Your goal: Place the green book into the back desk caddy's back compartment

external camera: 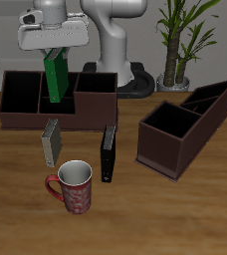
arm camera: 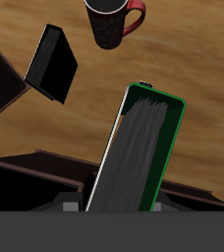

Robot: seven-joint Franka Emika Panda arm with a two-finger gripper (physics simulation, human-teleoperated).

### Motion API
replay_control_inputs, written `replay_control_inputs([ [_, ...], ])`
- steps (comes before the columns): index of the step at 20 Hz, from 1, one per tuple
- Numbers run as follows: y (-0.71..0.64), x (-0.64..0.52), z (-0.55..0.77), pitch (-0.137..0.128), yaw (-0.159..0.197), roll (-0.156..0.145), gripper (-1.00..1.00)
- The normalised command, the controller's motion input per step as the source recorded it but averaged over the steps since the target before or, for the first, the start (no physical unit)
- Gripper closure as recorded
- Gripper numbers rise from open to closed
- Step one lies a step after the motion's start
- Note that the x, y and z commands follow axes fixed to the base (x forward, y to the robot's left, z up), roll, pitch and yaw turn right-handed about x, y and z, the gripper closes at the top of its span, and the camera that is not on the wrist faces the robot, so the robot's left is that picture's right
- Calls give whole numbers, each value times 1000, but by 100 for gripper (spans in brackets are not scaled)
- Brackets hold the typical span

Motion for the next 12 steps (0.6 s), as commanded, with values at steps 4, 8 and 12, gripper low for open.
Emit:
replay_control_inputs([
  [4, -305, -174, -98, 1, -39, -19, 100],
  [8, -335, -256, -69, 2, -65, 20, 100],
  [12, -351, -147, -115, -4, -68, 3, 100],
])
